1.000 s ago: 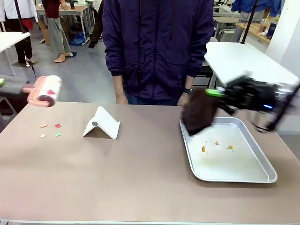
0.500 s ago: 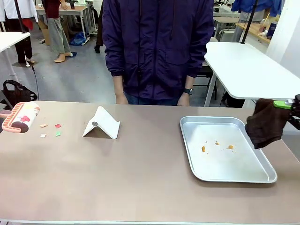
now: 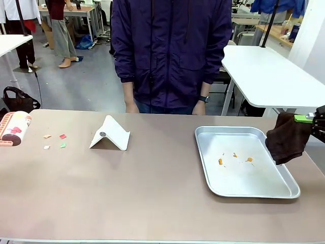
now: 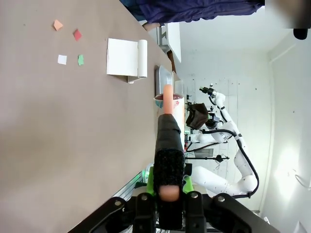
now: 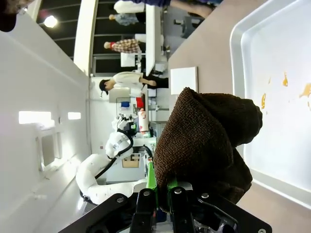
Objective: Clean the surface of the table.
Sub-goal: Hold the Lint Roller with your left hand and the towel with your right hand.
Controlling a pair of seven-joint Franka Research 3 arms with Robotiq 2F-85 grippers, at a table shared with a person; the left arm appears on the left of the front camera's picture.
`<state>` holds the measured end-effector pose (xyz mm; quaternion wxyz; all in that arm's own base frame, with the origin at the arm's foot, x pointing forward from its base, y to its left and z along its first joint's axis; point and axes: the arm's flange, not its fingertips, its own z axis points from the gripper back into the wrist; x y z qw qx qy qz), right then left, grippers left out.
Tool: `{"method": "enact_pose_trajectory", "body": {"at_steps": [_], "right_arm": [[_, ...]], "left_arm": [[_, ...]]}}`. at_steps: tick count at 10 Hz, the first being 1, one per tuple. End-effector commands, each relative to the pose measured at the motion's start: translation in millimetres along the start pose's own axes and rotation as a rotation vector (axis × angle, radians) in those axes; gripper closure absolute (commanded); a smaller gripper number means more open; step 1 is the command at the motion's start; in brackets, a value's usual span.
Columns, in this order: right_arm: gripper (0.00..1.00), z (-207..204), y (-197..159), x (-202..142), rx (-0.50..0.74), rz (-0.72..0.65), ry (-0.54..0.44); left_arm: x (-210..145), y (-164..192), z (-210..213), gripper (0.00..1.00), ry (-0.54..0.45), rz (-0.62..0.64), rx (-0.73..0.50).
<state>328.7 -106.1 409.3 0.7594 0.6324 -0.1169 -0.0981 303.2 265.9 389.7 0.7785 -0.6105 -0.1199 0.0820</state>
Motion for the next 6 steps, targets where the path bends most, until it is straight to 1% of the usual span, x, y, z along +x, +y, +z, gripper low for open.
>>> {"method": "enact_pose_trajectory", "body": {"at_steps": [1,6], "right_arm": [[1.00,6.5,-3.7,-1.3,0.018,-0.020,-0.005],[1.00,6.5,-3.7,-1.3,0.018,-0.020,-0.005]], "left_arm": [[3.3,-0.5,-2.6,1.00,0.004,0.003,-0.004],[3.3,-0.5,-2.6,1.00,0.004,0.003,-0.004]]}}
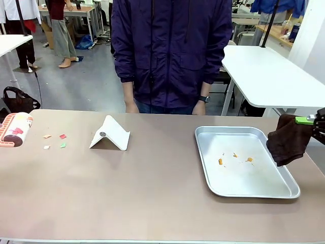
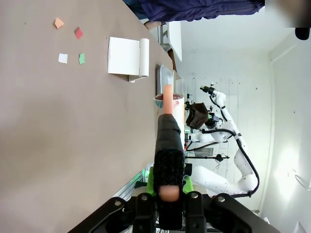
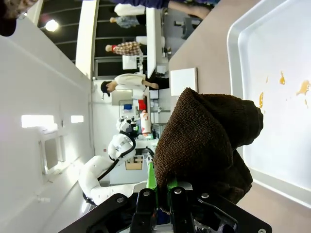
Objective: Clean the surface of the table.
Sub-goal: Hold the Lint Roller with your left hand and the towel with your right hand, then if a person points to the right, clean the right side of the table with your right hand, and if they point to the left, clean the left side with your left hand.
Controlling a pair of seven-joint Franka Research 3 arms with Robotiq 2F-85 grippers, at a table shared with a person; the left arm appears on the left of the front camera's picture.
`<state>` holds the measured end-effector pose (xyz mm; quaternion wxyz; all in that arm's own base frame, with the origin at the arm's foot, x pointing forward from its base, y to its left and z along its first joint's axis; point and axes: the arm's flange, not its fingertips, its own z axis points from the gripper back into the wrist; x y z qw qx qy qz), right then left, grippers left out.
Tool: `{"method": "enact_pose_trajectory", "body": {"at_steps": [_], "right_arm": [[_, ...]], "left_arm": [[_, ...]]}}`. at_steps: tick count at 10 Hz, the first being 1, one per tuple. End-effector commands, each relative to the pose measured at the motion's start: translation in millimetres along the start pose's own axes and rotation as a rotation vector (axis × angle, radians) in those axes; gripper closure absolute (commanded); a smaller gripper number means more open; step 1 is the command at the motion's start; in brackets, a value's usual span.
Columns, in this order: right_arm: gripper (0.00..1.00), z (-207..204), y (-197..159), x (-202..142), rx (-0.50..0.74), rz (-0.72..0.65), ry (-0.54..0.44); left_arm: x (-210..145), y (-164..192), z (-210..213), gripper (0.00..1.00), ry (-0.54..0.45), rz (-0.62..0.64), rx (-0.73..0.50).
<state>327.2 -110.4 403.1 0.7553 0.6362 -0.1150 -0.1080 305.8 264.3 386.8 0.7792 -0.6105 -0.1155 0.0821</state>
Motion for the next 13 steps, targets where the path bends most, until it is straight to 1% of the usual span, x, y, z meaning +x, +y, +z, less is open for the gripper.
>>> {"method": "enact_pose_trajectory", "body": {"at_steps": [1,13], "right_arm": [[1.00,3.0,3.2,-0.8,0.009,-0.001,0.005],[1.00,3.0,3.2,-0.8,0.009,-0.001,0.005]], "left_arm": [[1.4,-2.9,0.4,1.00,-0.003,-0.002,-0.006],[1.4,-2.9,0.4,1.00,-0.003,-0.002,-0.006]]}}
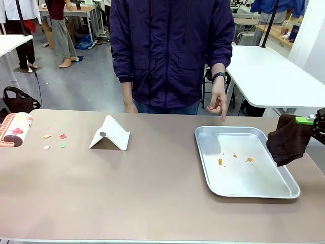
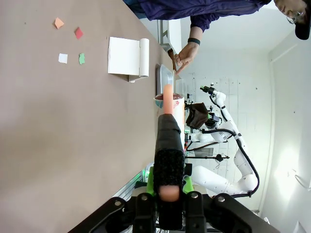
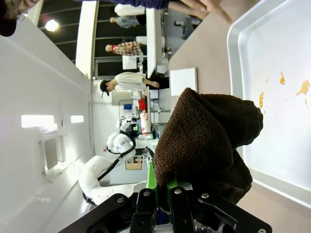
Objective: Clean the surface of the table.
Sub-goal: If a person points to the right, clean the right side of the table with your right hand, and if they point to the left, clean the left side with your left hand.
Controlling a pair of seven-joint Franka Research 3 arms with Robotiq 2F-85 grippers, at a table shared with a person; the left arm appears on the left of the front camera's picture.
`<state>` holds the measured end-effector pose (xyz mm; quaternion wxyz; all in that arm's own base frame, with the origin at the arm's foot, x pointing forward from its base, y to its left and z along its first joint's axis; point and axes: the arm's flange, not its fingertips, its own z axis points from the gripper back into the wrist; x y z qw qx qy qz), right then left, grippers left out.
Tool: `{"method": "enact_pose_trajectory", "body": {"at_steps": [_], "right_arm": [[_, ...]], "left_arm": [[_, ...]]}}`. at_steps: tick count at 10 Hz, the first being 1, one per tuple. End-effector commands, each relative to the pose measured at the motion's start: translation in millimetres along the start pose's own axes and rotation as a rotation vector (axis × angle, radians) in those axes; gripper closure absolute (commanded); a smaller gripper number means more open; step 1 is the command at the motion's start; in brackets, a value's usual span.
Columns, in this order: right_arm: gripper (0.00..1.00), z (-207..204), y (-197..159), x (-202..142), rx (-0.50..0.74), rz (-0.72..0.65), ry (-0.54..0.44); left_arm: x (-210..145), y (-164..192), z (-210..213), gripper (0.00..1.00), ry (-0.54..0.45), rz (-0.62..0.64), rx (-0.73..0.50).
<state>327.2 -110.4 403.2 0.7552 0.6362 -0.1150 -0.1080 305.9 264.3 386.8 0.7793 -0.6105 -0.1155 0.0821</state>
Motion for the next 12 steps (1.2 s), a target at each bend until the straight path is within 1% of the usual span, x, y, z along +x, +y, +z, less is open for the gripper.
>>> {"method": "enact_pose_trajectory", "body": {"at_steps": [1,6,7,8,11,12], "right_arm": [[1.00,3,3,-1,0.009,-0.001,0.005],[1.00,3,3,-1,0.009,-0.001,0.005],[0.92,0,0,0,0.000,0.000,0.000],[0.92,-10,3,6,-0.082,0.003,-0.007],[0.92,-58,22,24,-0.371,0.102,0.088],[0.92,-77,26,28,-0.468,0.141,0.134]], "left_arm": [[1,-3,0,1.00,-0.003,-0.002,-0.006],[1,-3,0,1.00,-0.003,-0.002,-0.006],[1,-3,0,1.00,-0.003,-0.002,-0.006],[1,-3,0,1.00,-0.003,-0.002,-0.006],[1,-3,0,1.00,-0.003,-0.002,-0.006],[1,-3,0,1.00,-0.003,-0.002,-0.006]]}}
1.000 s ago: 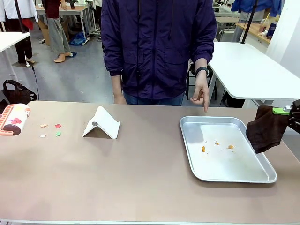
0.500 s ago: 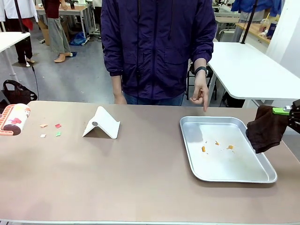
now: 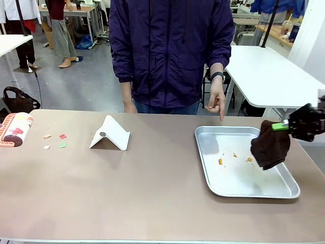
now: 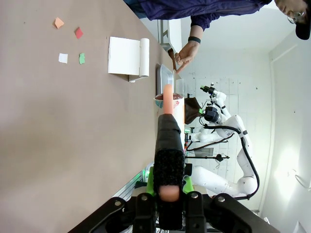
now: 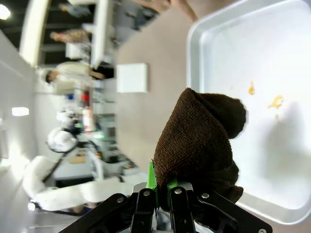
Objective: Clean the surface of the table.
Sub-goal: If a person points to the right, clean the right side of the table with your right hand, and if they point to the left, clean the left side with your left hand.
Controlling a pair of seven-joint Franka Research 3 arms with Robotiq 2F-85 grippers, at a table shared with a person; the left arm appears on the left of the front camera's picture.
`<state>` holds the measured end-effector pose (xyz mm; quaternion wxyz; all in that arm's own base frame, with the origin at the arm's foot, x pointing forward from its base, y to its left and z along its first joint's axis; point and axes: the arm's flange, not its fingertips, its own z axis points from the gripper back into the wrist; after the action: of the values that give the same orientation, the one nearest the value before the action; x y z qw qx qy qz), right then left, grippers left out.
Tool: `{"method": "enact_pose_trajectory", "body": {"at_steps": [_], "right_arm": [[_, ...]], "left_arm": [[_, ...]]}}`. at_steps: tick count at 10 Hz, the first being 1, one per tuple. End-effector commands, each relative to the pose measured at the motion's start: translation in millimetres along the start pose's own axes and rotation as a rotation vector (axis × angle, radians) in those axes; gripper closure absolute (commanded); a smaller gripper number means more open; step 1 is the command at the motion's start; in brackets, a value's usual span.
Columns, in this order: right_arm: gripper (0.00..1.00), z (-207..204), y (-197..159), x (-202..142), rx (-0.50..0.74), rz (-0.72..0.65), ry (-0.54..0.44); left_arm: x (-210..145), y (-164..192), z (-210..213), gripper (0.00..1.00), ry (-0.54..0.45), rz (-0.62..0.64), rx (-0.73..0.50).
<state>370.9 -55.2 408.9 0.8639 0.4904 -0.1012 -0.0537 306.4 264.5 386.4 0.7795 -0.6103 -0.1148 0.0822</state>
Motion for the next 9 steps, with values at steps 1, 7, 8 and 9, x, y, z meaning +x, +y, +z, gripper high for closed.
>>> {"method": "enact_pose_trajectory", "body": {"at_steps": [1,7,8,9], "right_arm": [[0.92,-23,20,13,-0.254,0.038,0.068],[0.92,-29,14,57,-0.709,0.128,0.041],[0.92,-44,5,64,-0.747,0.136,0.021],[0.92,-60,-2,67,-0.751,0.138,0.032]], "left_arm": [[1,-3,0,1.00,-0.004,-0.003,-0.007],[1,-3,0,1.00,-0.004,-0.003,-0.007],[1,-3,0,1.00,-0.004,-0.003,-0.007],[1,-3,0,1.00,-0.004,-0.003,-0.007]]}}
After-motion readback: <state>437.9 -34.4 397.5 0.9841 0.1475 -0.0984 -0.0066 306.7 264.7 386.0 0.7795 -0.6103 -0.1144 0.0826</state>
